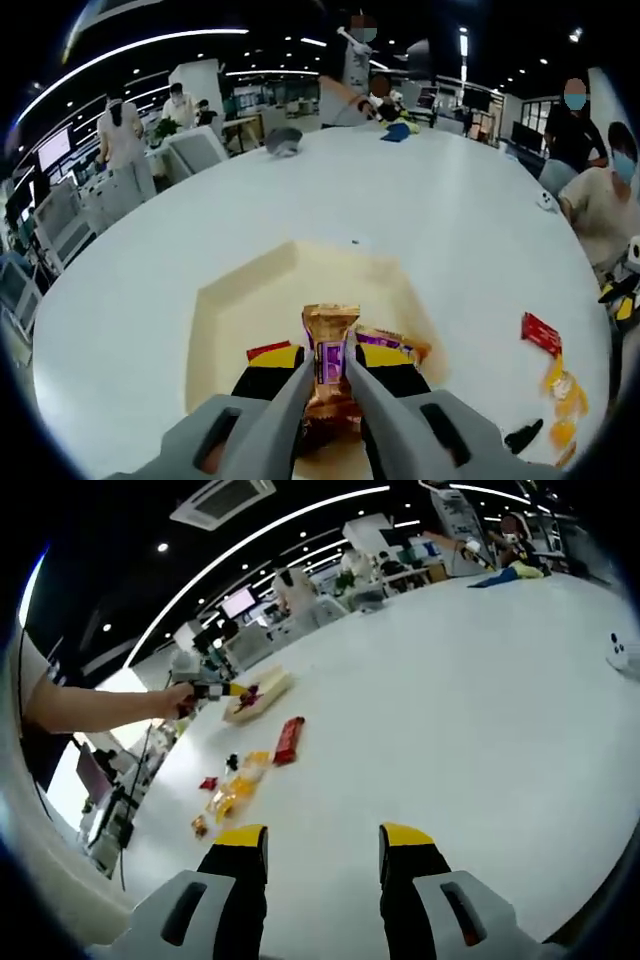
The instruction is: Place the target food into the container with the food tongs after gripping and lifting it, then release it inside without dropping or visibly crushing the food.
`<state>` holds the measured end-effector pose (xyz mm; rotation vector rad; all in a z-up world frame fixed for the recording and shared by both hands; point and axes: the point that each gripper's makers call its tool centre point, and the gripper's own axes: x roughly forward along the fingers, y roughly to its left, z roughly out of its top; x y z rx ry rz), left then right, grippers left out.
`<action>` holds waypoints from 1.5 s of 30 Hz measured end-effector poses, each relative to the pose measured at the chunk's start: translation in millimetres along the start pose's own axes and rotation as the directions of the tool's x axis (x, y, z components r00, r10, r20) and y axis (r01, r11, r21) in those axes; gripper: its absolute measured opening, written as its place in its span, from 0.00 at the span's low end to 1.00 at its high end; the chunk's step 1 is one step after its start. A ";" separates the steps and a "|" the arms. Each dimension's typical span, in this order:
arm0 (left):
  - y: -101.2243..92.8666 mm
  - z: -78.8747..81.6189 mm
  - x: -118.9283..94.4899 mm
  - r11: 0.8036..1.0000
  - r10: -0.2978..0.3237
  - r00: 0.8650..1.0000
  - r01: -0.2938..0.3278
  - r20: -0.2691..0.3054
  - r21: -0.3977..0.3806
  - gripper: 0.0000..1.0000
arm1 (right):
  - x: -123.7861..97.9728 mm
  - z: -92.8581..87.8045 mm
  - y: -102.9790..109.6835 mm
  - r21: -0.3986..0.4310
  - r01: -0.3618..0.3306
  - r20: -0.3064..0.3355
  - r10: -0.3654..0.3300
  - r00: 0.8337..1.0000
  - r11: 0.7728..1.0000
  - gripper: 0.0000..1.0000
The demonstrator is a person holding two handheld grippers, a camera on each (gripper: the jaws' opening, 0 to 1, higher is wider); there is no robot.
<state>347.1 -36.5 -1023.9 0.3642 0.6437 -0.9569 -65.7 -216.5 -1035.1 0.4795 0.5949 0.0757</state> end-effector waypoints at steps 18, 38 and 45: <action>7.3 12.4 -18.0 0.997 0.031 0.997 -0.026 0.076 -0.071 0.22 | 8.1 6.5 3.2 -0.010 -0.019 -0.001 0.019 1.000 1.000 0.45; -19.8 7.2 -101.5 0.998 0.039 0.989 -0.031 0.142 -0.054 0.23 | 3.2 13.1 34.9 -0.079 -0.087 0.047 0.091 0.995 0.993 0.45; -40.3 1.1 -117.3 0.999 0.013 0.990 -0.008 0.137 -0.035 0.23 | 2.3 11.6 50.1 -0.099 -0.113 0.064 0.120 0.991 0.989 0.45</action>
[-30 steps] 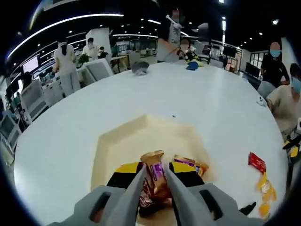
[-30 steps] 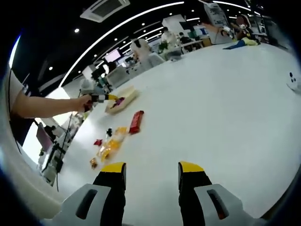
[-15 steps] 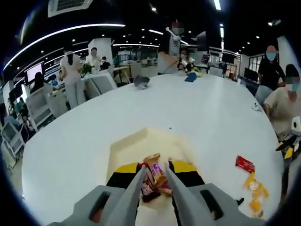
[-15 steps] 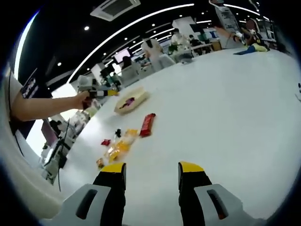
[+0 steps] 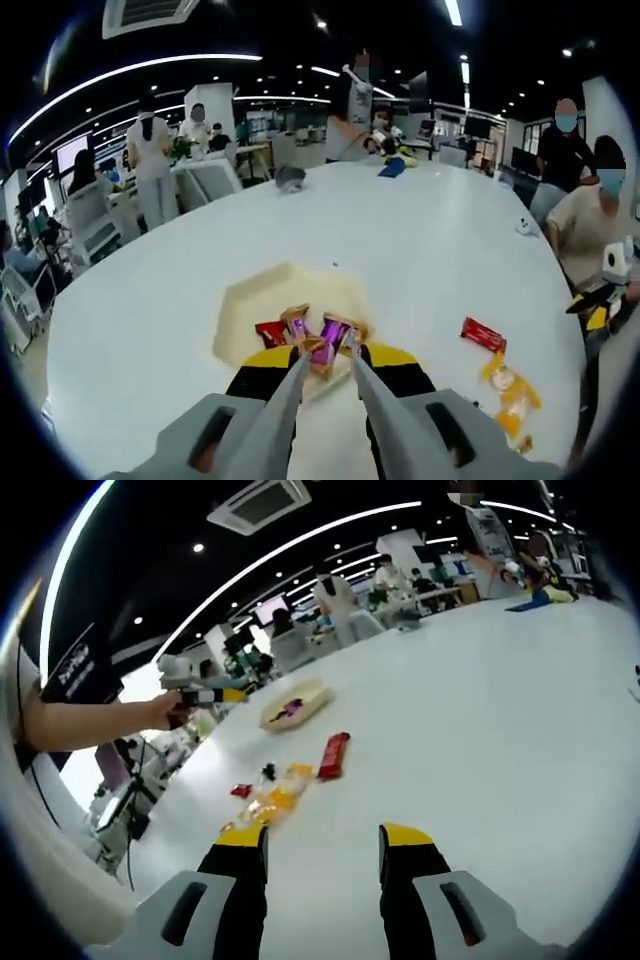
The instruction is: Place the target food into the container with the food tongs after gripping and lifting it, then release it inside without dropping or visibly crushing the food.
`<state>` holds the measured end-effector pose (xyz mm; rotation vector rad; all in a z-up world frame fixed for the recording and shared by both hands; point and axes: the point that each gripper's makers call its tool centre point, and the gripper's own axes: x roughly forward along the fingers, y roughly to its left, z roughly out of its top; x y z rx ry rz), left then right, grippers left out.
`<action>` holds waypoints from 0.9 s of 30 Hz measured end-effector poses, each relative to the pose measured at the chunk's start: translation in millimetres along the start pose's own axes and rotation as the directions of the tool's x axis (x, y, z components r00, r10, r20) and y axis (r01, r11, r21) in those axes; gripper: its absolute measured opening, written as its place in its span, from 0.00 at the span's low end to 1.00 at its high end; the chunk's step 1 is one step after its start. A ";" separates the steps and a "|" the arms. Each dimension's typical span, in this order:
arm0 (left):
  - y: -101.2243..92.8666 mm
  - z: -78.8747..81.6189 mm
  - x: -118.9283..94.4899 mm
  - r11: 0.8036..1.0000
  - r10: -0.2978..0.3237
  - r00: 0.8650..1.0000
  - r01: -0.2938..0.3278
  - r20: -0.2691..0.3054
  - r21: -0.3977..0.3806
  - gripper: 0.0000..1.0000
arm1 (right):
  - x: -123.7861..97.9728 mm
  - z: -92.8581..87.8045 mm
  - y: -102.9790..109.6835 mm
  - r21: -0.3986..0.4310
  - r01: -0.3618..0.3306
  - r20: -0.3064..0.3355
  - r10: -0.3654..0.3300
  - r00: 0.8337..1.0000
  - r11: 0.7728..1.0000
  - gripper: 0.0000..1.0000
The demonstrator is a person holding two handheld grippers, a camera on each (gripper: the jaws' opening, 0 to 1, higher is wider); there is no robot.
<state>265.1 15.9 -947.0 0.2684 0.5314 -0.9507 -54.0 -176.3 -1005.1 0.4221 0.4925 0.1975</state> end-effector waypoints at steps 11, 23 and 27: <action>-14.2 -5.5 -25.3 1.000 -0.018 1.000 0.018 0.009 0.012 0.23 | -2.8 -1.2 15.6 -0.010 -0.030 0.020 0.030 0.999 0.999 0.45; -38.0 -15.4 -41.4 0.999 -0.051 0.999 0.051 0.009 0.003 0.23 | -9.1 -4.5 26.5 -0.024 -0.052 0.015 0.052 0.999 0.998 0.45; -49.5 -20.5 -47.1 0.998 -0.058 0.998 0.058 0.003 -0.003 0.23 | -8.8 -7.1 29.8 -0.018 -0.073 0.022 0.074 0.997 0.997 0.45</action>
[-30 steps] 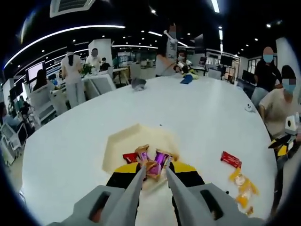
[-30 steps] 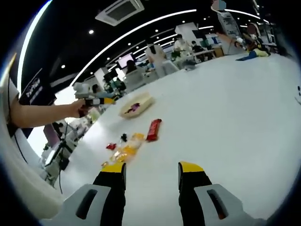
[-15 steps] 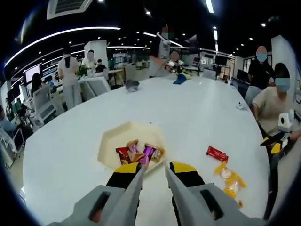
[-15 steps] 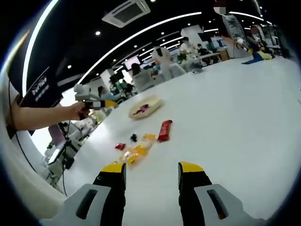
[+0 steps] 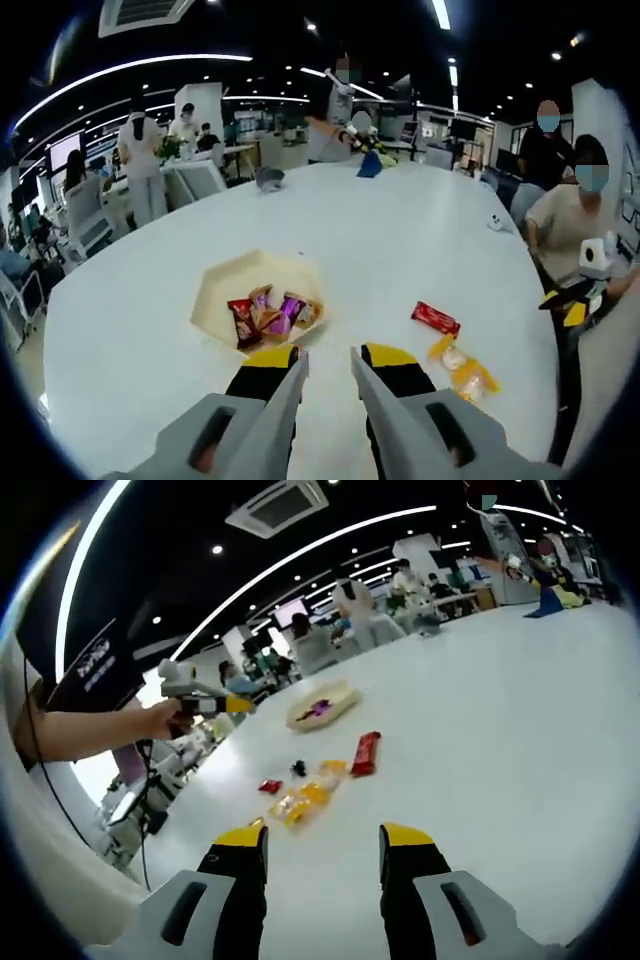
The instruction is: Place the target food into the container with the food tongs after gripping and lifting it, then release it inside without dropping or visibly crushing the food.
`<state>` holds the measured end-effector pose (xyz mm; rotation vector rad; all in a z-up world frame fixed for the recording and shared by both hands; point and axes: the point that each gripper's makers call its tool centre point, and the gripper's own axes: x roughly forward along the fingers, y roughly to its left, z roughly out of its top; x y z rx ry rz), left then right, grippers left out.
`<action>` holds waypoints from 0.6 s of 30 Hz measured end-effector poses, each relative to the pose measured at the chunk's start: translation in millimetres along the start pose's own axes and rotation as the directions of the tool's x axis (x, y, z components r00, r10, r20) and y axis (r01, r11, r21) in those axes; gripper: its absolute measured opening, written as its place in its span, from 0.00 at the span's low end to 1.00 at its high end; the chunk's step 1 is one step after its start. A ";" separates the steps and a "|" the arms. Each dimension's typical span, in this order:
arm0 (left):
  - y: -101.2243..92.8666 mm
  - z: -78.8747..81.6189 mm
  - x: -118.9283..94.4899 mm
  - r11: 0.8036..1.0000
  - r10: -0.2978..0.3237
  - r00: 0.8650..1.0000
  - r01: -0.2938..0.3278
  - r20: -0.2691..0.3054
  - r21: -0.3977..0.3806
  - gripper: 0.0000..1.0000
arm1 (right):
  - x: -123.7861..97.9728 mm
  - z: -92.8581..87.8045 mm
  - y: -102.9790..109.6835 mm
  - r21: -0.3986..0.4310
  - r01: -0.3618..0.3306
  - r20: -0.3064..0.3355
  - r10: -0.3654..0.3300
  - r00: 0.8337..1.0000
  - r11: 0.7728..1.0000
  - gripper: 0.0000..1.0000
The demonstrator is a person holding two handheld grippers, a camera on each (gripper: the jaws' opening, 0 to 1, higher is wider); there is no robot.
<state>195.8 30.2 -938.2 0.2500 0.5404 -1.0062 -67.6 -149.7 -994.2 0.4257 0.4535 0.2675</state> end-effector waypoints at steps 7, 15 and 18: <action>-20.2 -3.9 0.0 1.000 -0.013 1.000 0.013 0.006 -0.005 0.23 | -1.0 3.2 -1.4 0.020 -0.007 0.012 0.007 1.000 1.000 0.46; -43.0 -2.1 -11.6 0.999 -0.026 0.998 0.028 0.057 -0.043 0.23 | 5.8 -10.0 16.8 -0.036 -0.064 -0.061 0.062 0.996 0.997 0.46; -45.6 -9.2 -16.3 0.999 -0.025 0.999 0.027 0.046 -0.038 0.23 | 6.4 -7.3 20.4 -0.036 -0.073 -0.055 0.071 0.996 0.997 0.47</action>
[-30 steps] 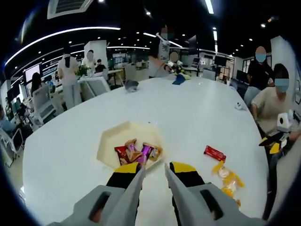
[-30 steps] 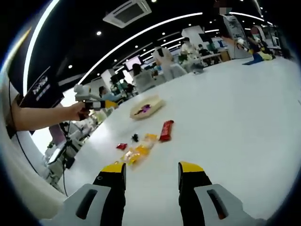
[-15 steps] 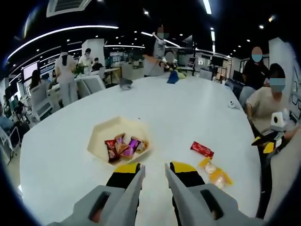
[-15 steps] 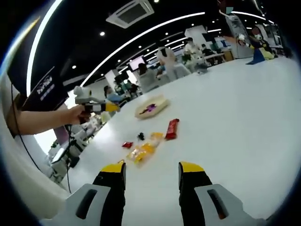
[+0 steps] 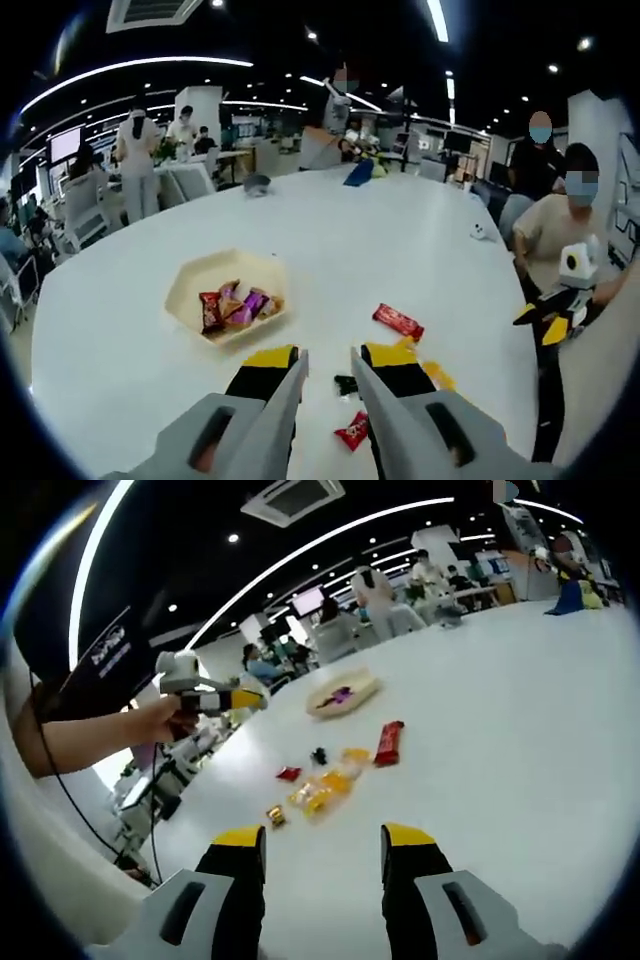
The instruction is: Place the target food into the container with the food tongs after gripping and lifting it, then release it inside without dropping or visibly crushing the food.
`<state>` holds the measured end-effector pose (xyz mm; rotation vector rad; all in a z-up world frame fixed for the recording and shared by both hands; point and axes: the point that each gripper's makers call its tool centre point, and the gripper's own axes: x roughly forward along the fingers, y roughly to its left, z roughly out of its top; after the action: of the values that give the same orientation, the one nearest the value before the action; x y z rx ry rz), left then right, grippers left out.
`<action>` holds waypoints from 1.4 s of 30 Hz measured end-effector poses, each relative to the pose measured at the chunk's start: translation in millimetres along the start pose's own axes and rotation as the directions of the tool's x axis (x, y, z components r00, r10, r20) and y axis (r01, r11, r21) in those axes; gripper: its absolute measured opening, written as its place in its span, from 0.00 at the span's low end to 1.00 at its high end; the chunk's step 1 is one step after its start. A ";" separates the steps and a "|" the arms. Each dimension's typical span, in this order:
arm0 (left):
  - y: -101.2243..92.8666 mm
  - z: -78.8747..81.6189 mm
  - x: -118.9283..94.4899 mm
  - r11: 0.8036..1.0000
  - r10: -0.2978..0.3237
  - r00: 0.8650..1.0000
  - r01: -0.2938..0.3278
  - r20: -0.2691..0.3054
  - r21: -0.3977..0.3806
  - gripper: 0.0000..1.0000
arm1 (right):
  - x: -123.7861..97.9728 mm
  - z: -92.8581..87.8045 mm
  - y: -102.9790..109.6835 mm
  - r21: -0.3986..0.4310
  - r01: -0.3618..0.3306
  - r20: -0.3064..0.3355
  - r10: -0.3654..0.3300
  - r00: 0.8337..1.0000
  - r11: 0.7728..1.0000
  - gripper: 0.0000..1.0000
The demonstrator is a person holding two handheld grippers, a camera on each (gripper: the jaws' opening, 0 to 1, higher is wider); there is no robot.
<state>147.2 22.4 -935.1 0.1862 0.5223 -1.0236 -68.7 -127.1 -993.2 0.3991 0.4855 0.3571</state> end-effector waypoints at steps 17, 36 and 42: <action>-17.0 -2.7 -20.1 1.000 0.017 0.999 -0.017 0.031 0.003 0.23 | 4.9 -0.8 19.4 -0.060 -0.065 -0.029 0.063 0.998 0.996 0.47; -43.7 -34.1 -5.3 1.000 -0.007 1.000 0.007 0.015 0.013 0.24 | 1.0 -0.5 -2.8 -0.033 -0.027 -0.037 0.025 0.999 0.999 0.47; -46.7 -39.1 -4.2 1.000 -0.016 1.000 0.015 0.015 0.011 0.24 | -0.4 4.4 -8.8 -0.058 -0.020 -0.049 0.017 0.999 0.998 0.47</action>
<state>93.0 16.5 -962.5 0.1842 0.5055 -1.0423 -64.7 -136.1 -993.5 0.3391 0.5176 0.3982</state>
